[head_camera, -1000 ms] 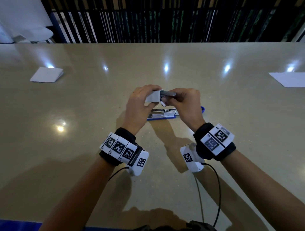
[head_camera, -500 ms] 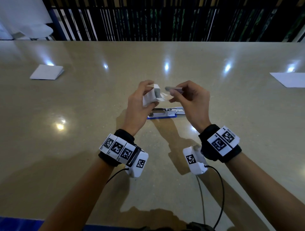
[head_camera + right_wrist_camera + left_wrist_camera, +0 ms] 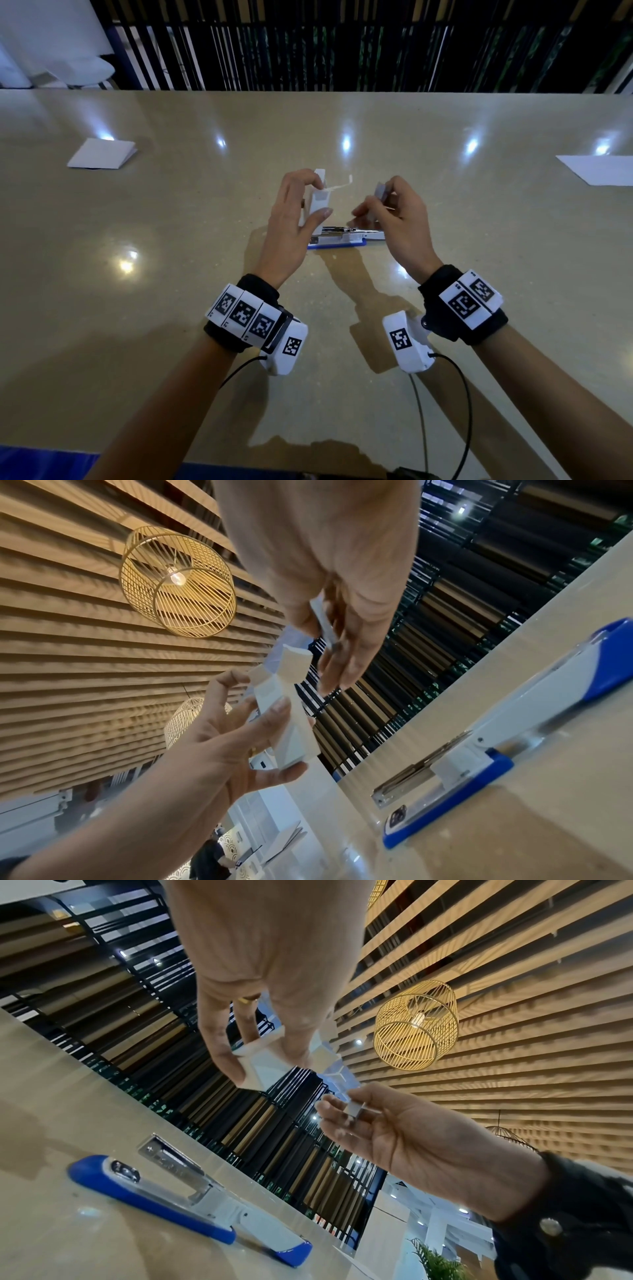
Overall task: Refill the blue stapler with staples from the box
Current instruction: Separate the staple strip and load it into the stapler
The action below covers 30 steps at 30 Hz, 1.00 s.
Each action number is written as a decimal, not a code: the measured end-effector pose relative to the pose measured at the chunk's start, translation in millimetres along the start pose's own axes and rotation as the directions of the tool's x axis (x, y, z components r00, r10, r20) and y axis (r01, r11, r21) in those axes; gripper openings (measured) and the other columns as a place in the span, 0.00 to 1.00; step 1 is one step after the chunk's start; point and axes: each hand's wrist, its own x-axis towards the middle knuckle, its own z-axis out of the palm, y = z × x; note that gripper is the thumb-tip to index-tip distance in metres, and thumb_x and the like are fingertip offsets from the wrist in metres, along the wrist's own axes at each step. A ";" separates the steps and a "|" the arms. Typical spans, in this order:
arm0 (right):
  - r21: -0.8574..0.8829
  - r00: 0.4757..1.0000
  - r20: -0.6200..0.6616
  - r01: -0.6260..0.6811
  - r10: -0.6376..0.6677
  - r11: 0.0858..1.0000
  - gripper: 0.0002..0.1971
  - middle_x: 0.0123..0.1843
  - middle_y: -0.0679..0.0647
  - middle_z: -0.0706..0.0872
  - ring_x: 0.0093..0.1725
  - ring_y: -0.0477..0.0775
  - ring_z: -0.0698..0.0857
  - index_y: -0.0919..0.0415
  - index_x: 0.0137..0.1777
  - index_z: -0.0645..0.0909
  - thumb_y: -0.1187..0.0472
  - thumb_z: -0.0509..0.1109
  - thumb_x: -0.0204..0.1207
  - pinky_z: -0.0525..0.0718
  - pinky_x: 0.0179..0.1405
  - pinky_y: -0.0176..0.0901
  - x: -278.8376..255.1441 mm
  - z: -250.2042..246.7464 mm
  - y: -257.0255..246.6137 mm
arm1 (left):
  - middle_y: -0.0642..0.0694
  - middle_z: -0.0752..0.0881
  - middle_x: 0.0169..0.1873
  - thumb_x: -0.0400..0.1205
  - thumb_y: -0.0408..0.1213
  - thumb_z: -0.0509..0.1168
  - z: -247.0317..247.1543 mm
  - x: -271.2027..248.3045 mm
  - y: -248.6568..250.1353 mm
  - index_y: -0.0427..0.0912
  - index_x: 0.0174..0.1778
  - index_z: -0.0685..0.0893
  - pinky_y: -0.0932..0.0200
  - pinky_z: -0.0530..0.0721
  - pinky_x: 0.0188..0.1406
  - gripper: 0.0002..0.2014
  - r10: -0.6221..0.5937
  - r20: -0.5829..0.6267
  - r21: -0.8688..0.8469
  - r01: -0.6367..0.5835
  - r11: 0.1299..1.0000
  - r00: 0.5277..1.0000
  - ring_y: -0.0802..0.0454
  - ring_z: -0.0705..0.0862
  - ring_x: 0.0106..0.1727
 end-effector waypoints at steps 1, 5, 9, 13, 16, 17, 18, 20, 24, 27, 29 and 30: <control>0.002 1.000 0.009 0.007 -0.007 1.000 0.05 0.45 0.77 0.86 0.38 0.63 0.91 0.72 0.45 0.71 0.70 0.64 0.80 0.90 0.37 0.40 -1.3 0.3 -0.5 | 0.48 0.75 0.63 0.80 0.32 0.68 0.2 0.5 0.4 0.44 0.60 0.74 0.64 0.82 0.58 0.14 0.025 -0.007 0.017 -0.025 1.000 1.000 0.55 0.76 0.64; 0.026 0.996 0.039 0.078 -0.079 0.997 0.08 0.53 0.69 0.86 0.44 0.60 0.92 0.75 0.50 0.77 0.68 0.67 0.79 0.91 0.44 0.40 -6.1 3.1 -5.3 | 0.61 0.75 0.60 0.81 0.35 0.68 -0.8 0.9 3.8 0.48 0.64 0.72 0.56 0.85 0.57 0.18 0.001 -0.006 -0.037 -0.001 0.999 1.000 0.69 0.76 0.60; 0.014 0.987 0.043 0.156 -0.157 0.988 0.08 0.57 0.64 0.86 0.49 0.46 0.88 0.69 0.55 0.81 0.68 0.69 0.78 0.87 0.46 0.33 -8.0 6.4 -11.7 | 0.62 0.76 0.61 0.79 0.33 0.71 -0.4 0.2 8.2 0.42 0.68 0.68 0.53 0.86 0.56 0.25 -0.043 0.005 -0.105 0.043 0.993 0.999 0.68 0.79 0.63; 0.044 0.982 0.063 0.176 -0.179 0.983 0.10 0.58 0.68 0.86 0.55 0.58 0.88 0.69 0.57 0.82 0.69 0.71 0.76 0.89 0.52 0.45 -4.4 8.1 -11.8 | 0.62 0.76 0.60 0.77 0.32 0.72 0.9 -0.5 10.9 0.41 0.70 0.66 0.49 0.85 0.59 0.28 -0.087 0.021 -0.109 0.089 0.990 0.996 0.70 0.78 0.62; 0.039 0.976 0.062 0.205 -0.208 0.978 0.05 0.56 0.66 0.87 0.55 0.65 0.89 0.61 0.48 0.84 0.67 0.74 0.74 0.88 0.56 0.64 -1.8 10.8 -9.5 | 0.66 0.75 0.59 0.77 0.33 0.73 2.3 -2.0 13.1 0.44 0.68 0.67 0.47 0.87 0.57 0.27 -0.107 0.041 -0.125 0.111 0.986 0.993 0.78 0.77 0.57; 0.025 0.974 0.049 0.220 -0.221 0.975 0.06 0.56 0.65 0.88 0.54 0.66 0.89 0.55 0.44 0.83 0.67 0.75 0.73 0.87 0.55 0.65 -1.2 11.8 -10.2 | 0.68 0.75 0.59 0.77 0.34 0.73 2.3 -2.4 14.6 0.46 0.68 0.67 0.47 0.88 0.55 0.27 -0.113 0.045 -0.126 0.118 0.985 0.993 0.79 0.78 0.56; 0.003 0.971 0.037 0.236 -0.236 0.972 0.10 0.56 0.64 0.88 0.53 0.66 0.89 0.50 0.42 0.81 0.67 0.75 0.72 0.88 0.54 0.65 -0.2 12.4 -9.6 | 0.71 0.75 0.58 0.77 0.34 0.73 1.7 -2.3 16.2 0.49 0.67 0.67 0.48 0.89 0.53 0.26 -0.116 0.049 -0.128 0.122 0.984 0.992 0.76 0.79 0.55; -0.018 0.969 0.025 0.244 -0.244 0.969 0.10 0.55 0.64 0.88 0.52 0.65 0.90 0.51 0.42 0.80 0.68 0.76 0.72 0.89 0.52 0.63 1.1 13.0 -9.1 | 0.75 0.74 0.58 0.77 0.34 0.72 0.3 -1.8 18.9 0.55 0.64 0.67 0.51 0.90 0.48 0.26 -0.103 0.058 -0.132 0.110 0.985 0.993 0.67 0.83 0.53; 0.038 0.981 0.017 0.194 -0.195 0.980 0.08 0.55 0.66 0.87 0.53 0.64 0.89 0.63 0.51 0.82 0.69 0.74 0.73 0.90 0.52 0.54 3.0 13.9 -8.0 | 0.55 0.78 0.64 0.78 0.32 0.71 -2.1 -1.1 20.5 0.54 0.58 0.68 0.65 0.84 0.42 0.21 -0.043 0.087 -0.112 0.053 0.992 0.995 0.48 0.82 0.59; 0.066 0.984 0.034 0.172 -0.175 0.983 0.08 0.57 0.66 0.87 0.54 0.64 0.88 0.66 0.52 0.82 0.69 0.73 0.74 0.90 0.53 0.49 4.2 14.2 -7.5 | 0.46 0.79 0.66 0.79 0.31 0.70 -2.4 -0.4 19.9 0.47 0.58 0.73 0.62 0.84 0.47 0.17 -0.013 0.091 -0.086 0.020 0.996 0.996 0.46 0.82 0.62; 0.079 0.984 0.038 0.172 -0.175 0.982 0.08 0.57 0.67 0.86 0.53 0.63 0.88 0.67 0.53 0.82 0.69 0.72 0.74 0.89 0.52 0.47 4.6 13.8 -7.4 | 0.45 0.78 0.66 0.79 0.31 0.70 -3.2 0.2 19.2 0.42 0.61 0.74 0.50 0.88 0.52 0.16 -0.006 0.089 -0.072 0.012 0.997 0.996 0.46 0.81 0.64; 0.092 0.984 0.038 0.173 -0.177 0.981 0.07 0.57 0.67 0.86 0.52 0.61 0.88 0.68 0.52 0.82 0.70 0.72 0.74 0.89 0.51 0.44 4.8 13.6 -7.2 | 0.44 0.78 0.67 0.79 0.31 0.70 -3.2 0.5 18.3 0.43 0.62 0.73 0.46 0.88 0.54 0.17 0.005 0.091 -0.062 0.001 0.998 0.996 0.46 0.80 0.65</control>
